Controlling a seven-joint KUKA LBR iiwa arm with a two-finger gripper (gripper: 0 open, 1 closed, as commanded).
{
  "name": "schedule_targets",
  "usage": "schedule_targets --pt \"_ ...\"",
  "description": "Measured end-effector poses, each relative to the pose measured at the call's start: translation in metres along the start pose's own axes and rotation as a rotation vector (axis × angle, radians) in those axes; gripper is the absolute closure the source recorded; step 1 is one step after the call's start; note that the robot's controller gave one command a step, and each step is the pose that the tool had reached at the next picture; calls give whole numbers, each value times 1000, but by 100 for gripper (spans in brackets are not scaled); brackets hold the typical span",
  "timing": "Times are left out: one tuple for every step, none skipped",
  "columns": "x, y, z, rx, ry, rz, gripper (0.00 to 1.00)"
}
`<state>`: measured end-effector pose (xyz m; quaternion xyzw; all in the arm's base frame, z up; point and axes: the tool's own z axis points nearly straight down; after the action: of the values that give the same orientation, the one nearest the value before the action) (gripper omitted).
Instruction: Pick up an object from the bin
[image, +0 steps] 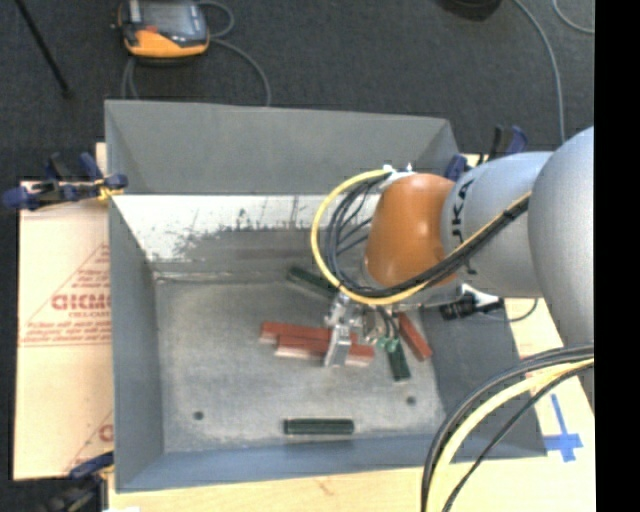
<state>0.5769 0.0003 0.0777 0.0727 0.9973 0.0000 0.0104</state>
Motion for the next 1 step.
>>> schedule_targets --pt "0 0 0 0 0 1 100"
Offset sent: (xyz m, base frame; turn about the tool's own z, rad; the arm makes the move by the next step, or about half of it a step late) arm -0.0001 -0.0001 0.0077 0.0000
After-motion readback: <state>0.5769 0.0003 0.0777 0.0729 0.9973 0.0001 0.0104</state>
